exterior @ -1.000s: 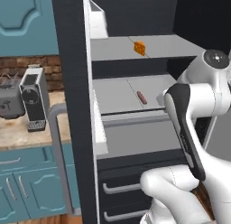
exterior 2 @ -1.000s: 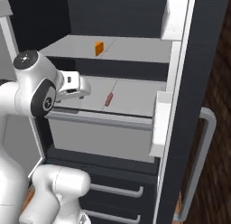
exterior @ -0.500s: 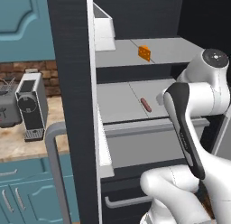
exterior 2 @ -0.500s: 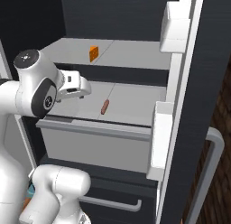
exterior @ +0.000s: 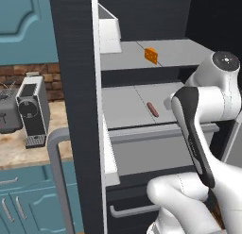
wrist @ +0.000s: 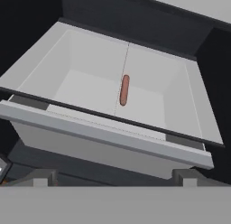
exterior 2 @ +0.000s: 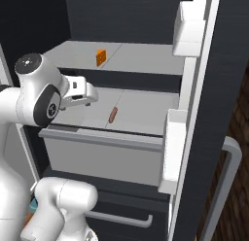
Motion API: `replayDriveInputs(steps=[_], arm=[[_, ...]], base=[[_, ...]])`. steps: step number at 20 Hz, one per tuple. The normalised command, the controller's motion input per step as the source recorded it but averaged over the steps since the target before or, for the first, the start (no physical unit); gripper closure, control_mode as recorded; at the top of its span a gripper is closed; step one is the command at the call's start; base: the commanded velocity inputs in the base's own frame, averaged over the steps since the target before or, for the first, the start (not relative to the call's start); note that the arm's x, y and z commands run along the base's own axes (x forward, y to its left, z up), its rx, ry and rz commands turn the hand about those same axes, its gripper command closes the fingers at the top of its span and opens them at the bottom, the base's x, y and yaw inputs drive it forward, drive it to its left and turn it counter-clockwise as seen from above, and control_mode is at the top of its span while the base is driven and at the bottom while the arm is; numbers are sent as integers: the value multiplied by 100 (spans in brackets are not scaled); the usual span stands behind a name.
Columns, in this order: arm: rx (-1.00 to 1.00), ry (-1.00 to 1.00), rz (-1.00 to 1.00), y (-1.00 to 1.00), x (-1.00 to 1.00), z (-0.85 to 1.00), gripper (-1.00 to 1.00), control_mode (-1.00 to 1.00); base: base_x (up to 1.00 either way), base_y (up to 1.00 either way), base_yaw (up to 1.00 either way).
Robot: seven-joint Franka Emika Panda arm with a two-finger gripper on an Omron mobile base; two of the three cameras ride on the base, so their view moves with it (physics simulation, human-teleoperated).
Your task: Retrieve the sausage and cheese from the fridge and place them on the cutting board on the counter.
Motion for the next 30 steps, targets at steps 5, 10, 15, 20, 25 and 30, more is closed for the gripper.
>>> replayDriveInputs(steps=[5,10,15,20,25,30], arm=[[0,-21,0,-11,9,27,-100,-100],[0,-34,0,-4,10,32,-100,-100],[0,-17,0,1,26,56,-100,-100],[-2,0,0,4,39,67,-100,-100],[2,3,0,18,62,19,-100,-100],[11,1,0,13,60,2,-100,-100]], base=[[0,0,0],[0,0,0],[0,0,0],[0,0,0],[0,0,0],[0,0,0]])
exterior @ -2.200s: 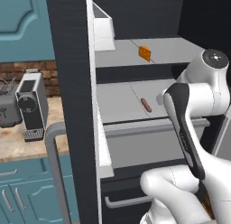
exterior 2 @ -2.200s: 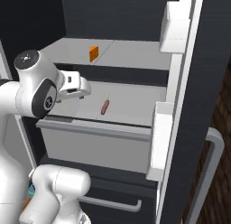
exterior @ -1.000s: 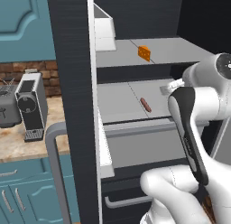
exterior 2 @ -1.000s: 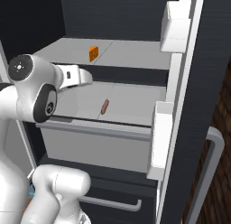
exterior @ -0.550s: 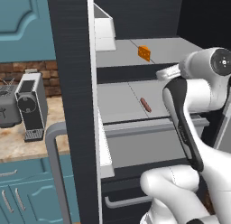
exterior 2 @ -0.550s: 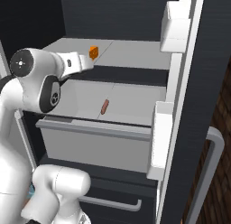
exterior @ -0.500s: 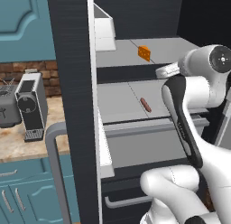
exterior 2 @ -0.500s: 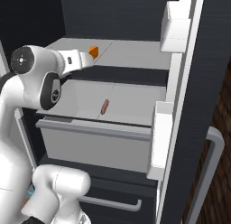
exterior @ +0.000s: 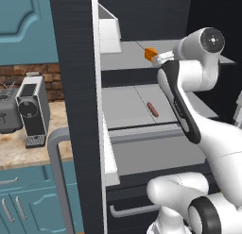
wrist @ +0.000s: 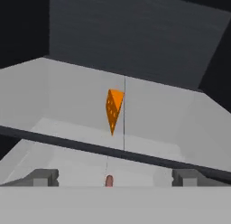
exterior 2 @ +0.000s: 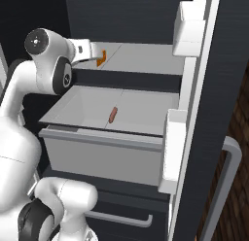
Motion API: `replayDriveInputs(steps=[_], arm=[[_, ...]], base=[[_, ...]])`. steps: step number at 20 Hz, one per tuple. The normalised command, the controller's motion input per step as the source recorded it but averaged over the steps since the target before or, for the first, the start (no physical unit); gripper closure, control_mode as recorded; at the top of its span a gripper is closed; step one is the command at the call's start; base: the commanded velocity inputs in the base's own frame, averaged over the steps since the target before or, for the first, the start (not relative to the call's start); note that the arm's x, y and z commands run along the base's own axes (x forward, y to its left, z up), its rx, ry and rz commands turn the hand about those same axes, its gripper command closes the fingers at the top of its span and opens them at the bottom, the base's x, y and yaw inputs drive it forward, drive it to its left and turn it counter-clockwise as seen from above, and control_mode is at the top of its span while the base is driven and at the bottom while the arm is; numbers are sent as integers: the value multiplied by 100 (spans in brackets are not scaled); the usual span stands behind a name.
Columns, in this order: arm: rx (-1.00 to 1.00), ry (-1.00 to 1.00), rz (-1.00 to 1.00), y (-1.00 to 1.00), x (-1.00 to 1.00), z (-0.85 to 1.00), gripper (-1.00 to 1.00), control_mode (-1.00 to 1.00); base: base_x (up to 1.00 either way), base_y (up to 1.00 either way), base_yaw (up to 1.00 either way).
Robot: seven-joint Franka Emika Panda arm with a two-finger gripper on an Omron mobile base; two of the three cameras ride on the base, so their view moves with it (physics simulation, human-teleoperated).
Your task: Retrieve the sausage and cheese from the fridge and place them on the cutting board on the counter.
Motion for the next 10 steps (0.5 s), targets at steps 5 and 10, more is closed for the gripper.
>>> replayDriveInputs(steps=[5,10], arm=[[11,7,0,2,59,-2,-100,-100],[0,20,-1,3,49,-1,-100,-100]], base=[[0,0,0],[0,0,0]])
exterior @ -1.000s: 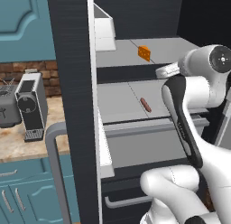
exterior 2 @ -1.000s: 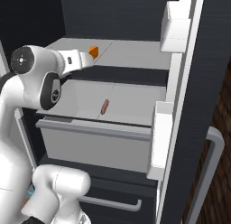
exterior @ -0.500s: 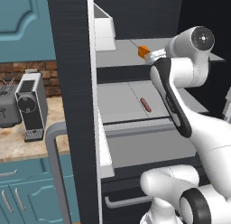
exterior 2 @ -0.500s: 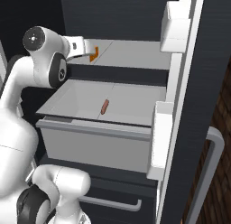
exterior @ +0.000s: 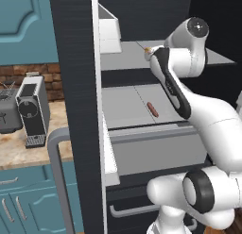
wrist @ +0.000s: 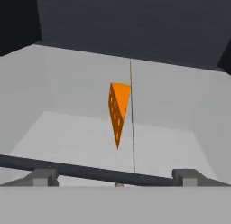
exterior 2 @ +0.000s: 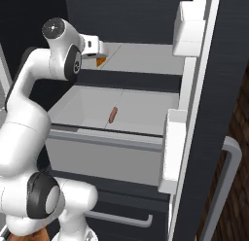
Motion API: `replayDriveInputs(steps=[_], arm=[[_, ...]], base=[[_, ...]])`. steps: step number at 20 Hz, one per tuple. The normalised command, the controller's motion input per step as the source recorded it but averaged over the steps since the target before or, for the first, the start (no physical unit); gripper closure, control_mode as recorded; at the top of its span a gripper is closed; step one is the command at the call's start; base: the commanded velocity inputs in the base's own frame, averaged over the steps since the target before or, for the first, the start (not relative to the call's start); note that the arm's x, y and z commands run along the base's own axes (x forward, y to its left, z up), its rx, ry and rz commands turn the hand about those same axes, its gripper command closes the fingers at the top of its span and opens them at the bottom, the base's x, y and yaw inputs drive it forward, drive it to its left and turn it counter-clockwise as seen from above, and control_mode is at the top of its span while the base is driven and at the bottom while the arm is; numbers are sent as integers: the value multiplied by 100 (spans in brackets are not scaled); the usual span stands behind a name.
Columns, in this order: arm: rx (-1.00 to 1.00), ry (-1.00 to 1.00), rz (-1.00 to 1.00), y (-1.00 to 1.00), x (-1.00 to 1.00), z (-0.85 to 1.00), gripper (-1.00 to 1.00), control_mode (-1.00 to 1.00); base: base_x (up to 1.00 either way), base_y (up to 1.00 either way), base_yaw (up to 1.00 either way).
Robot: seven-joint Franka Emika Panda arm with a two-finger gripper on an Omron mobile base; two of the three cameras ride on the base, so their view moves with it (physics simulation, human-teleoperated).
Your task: Retrieve the sausage and cheese from the fridge and place them on the cutting board on the counter.
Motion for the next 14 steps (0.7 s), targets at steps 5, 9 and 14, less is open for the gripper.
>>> replayDriveInputs(steps=[5,9,14], arm=[[0,2,-2,0,53,-5,-100,-100],[0,0,0,0,46,-27,-100,-100],[0,0,0,0,42,-12,-100,-100]], base=[[0,0,0],[0,0,0],[0,0,0]])
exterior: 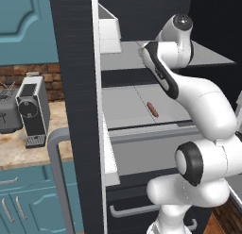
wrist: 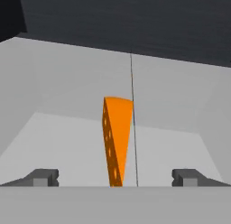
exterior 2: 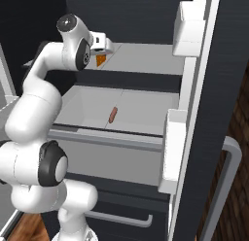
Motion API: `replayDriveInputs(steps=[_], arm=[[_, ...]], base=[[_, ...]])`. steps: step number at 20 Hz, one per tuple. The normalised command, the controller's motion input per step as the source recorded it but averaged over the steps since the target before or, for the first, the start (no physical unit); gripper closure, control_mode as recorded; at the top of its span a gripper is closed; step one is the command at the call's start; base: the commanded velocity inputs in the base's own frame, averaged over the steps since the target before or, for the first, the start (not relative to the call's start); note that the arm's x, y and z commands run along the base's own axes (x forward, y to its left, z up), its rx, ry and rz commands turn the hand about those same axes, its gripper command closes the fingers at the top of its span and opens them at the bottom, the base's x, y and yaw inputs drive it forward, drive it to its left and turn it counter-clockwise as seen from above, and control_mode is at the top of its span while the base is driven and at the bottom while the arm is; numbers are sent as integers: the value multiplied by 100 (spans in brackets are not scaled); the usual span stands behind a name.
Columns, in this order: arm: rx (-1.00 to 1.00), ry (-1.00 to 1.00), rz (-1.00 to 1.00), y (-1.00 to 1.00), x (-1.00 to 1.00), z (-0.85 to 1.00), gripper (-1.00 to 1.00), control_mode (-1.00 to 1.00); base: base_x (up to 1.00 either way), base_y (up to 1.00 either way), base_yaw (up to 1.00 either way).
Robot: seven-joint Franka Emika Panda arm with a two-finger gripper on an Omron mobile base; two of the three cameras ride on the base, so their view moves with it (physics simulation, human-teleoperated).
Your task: Retrieve the sausage and cheese from the fridge and place them on the cutting board on the counter.
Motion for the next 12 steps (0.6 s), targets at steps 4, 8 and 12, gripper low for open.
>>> replayDriveInputs(steps=[4,8,12], arm=[[0,0,0,0,37,0,-100,-100],[0,0,0,0,27,-1,-100,-100],[0,1,-1,0,14,-7,-100,-100]], base=[[0,0,0],[0,0,0],[0,0,0]])
